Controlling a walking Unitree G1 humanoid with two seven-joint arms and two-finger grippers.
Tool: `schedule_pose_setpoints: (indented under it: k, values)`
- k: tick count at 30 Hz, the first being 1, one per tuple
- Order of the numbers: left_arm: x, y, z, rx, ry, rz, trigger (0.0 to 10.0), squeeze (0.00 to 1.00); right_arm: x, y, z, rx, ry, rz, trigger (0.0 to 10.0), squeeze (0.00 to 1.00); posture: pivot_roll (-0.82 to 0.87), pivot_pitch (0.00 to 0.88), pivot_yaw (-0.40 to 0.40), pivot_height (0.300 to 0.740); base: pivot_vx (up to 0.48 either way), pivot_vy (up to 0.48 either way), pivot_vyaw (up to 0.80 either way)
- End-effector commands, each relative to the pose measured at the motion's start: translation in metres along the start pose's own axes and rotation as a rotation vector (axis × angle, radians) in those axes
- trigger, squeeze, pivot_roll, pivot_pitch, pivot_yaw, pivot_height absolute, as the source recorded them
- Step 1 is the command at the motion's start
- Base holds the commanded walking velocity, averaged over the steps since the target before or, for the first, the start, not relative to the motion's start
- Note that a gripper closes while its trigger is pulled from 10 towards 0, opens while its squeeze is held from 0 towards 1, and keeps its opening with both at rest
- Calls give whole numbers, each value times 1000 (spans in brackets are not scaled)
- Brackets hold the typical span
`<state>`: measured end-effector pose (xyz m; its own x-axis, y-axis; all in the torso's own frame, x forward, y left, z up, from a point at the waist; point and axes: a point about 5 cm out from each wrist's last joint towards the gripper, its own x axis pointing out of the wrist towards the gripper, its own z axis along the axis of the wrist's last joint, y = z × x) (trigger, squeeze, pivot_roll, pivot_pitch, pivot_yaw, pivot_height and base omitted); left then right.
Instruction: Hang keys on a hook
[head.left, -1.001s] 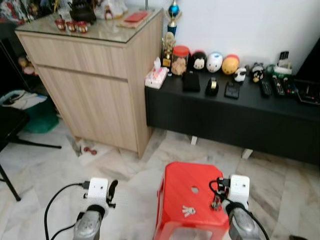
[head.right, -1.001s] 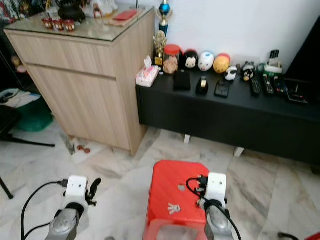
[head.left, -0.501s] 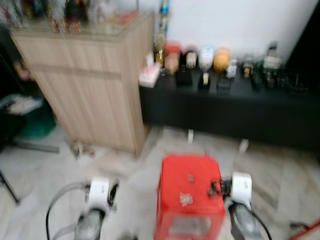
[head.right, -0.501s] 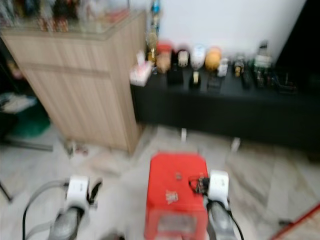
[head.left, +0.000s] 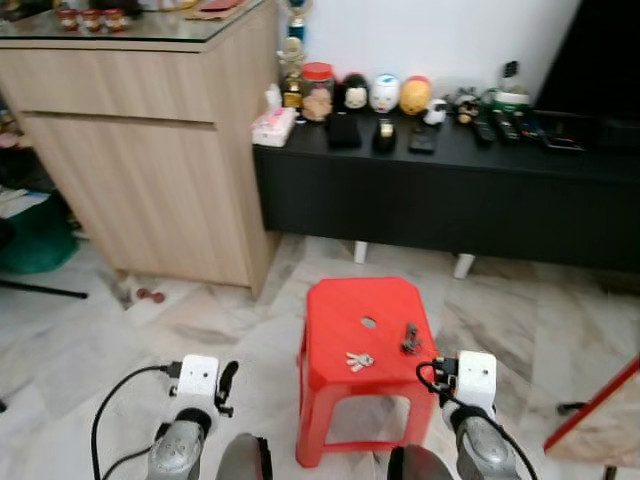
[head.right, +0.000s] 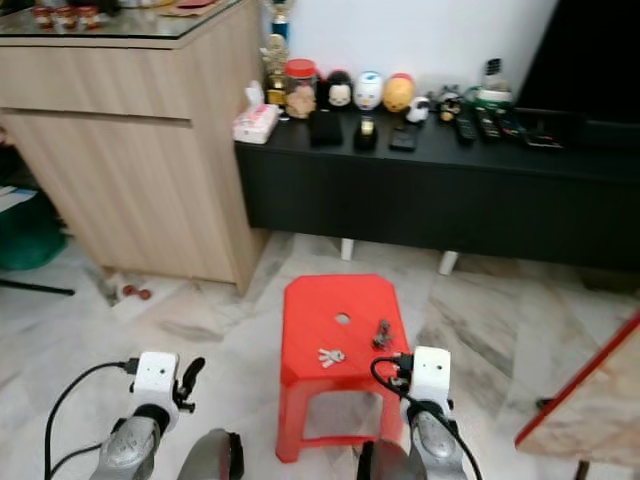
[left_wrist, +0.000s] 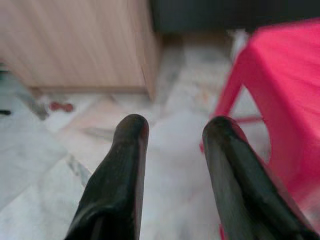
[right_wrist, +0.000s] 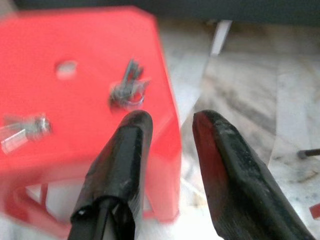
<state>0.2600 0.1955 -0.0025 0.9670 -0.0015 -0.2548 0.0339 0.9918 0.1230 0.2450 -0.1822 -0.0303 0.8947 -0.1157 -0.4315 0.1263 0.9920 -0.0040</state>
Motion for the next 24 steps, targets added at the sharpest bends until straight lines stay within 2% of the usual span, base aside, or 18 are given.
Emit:
schedule_pose_setpoints:
  k: [1,6,9,12,24]
  values:
    - [-6,-1,-11,-7,50,-11,10000,0,0,2,0,4,4,7,10000,0,-30,43,-17,623,0,0,0]
    - [-5,-2,-12,-10,60,-24,10000,0,0,3,0,-15,2,22,10000,0,-29,45,-17,623,0,0,0]
    - [-5,-2,-12,-12,59,-23,10000,0,0,4,1,-16,-10,29,10000,0,-29,45,-17,623,0,0,531]
    - [-5,-2,-11,-15,57,-24,10000,0,0,5,0,-10,-7,32,10000,0,-29,45,-17,623,246,0,708]
    - [-4,-4,-11,-16,61,-31,10000,0,0,5,-1,7,-2,35,10000,0,-29,47,-17,623,282,0,0]
